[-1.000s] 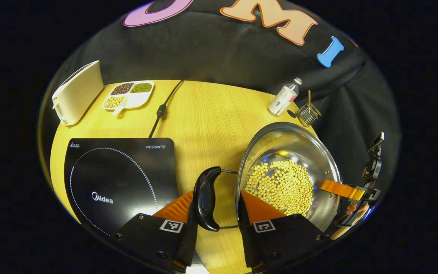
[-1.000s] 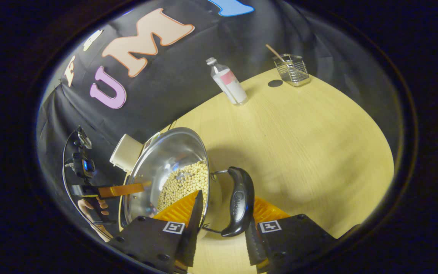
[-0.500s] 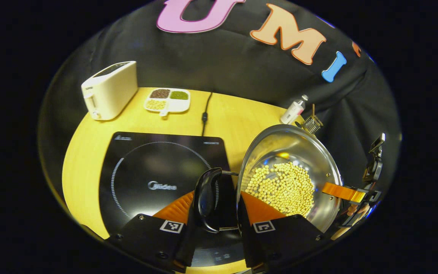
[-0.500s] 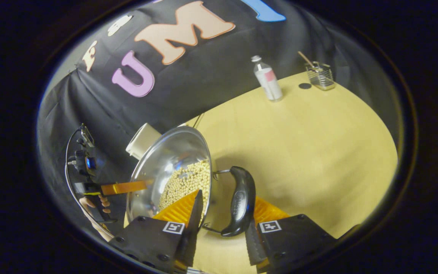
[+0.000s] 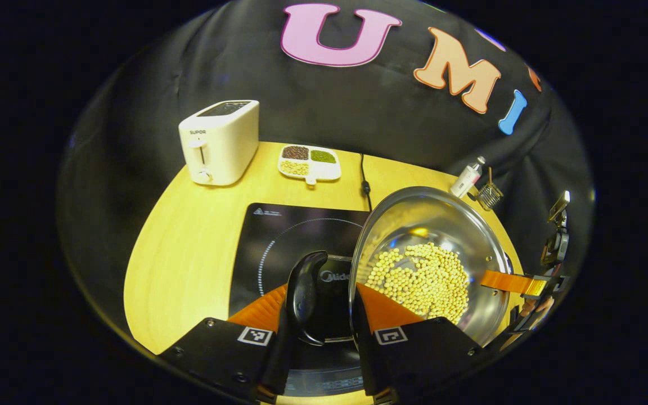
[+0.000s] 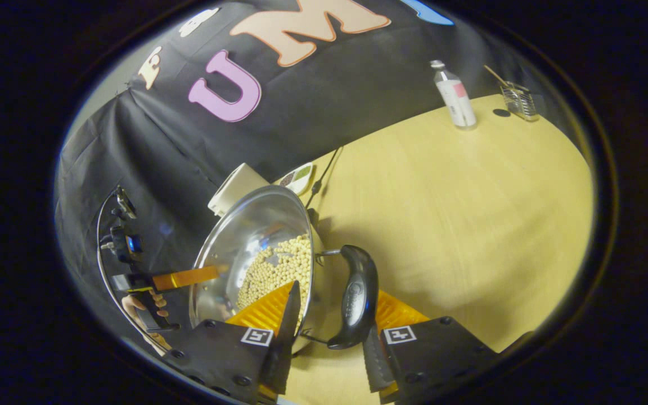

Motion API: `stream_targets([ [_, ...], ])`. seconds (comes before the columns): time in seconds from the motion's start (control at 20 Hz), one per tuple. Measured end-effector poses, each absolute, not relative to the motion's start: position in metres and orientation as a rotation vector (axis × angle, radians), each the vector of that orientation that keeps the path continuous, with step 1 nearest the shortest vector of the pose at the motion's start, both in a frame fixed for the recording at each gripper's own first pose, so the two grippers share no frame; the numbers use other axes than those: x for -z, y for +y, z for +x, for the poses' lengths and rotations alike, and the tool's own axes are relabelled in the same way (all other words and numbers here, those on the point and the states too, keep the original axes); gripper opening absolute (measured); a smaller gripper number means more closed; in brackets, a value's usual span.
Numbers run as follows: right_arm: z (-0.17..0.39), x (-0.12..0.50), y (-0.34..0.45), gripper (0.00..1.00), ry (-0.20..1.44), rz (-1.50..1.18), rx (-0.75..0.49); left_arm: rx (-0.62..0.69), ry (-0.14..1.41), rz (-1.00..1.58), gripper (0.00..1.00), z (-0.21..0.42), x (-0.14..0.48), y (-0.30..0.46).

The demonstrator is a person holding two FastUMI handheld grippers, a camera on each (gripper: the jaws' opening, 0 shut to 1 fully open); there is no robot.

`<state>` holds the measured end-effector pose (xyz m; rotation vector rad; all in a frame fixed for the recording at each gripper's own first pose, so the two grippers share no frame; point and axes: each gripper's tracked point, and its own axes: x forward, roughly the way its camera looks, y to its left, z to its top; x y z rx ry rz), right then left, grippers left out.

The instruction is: First push the handle of the pot to place it horizontally, then grasp the pot with both hands and set it on the induction cooktop.

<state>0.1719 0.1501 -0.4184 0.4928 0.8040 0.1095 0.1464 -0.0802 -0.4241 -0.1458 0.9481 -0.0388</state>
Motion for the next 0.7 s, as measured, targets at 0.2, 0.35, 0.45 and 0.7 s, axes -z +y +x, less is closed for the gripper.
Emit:
stream_targets([
  [0.2,0.188,0.425,0.181,0.56,0.779,0.499,-0.139,0.002,0.918,-0.134,0.51,0.142,0.419,-0.079],
  [0.35,0.195,0.432,0.2,0.56,0.775,0.512,-0.155,-0.026,0.903,-0.123,0.51,0.14,0.416,-0.081],
  [0.45,0.2,0.434,0.211,0.56,0.77,0.531,-0.164,-0.043,0.9,-0.119,0.5,0.139,0.418,-0.084],
  [0.7,0.211,0.432,0.22,0.5,0.729,0.543,-0.168,-0.059,0.892,-0.118,0.53,0.14,0.426,-0.081],
])
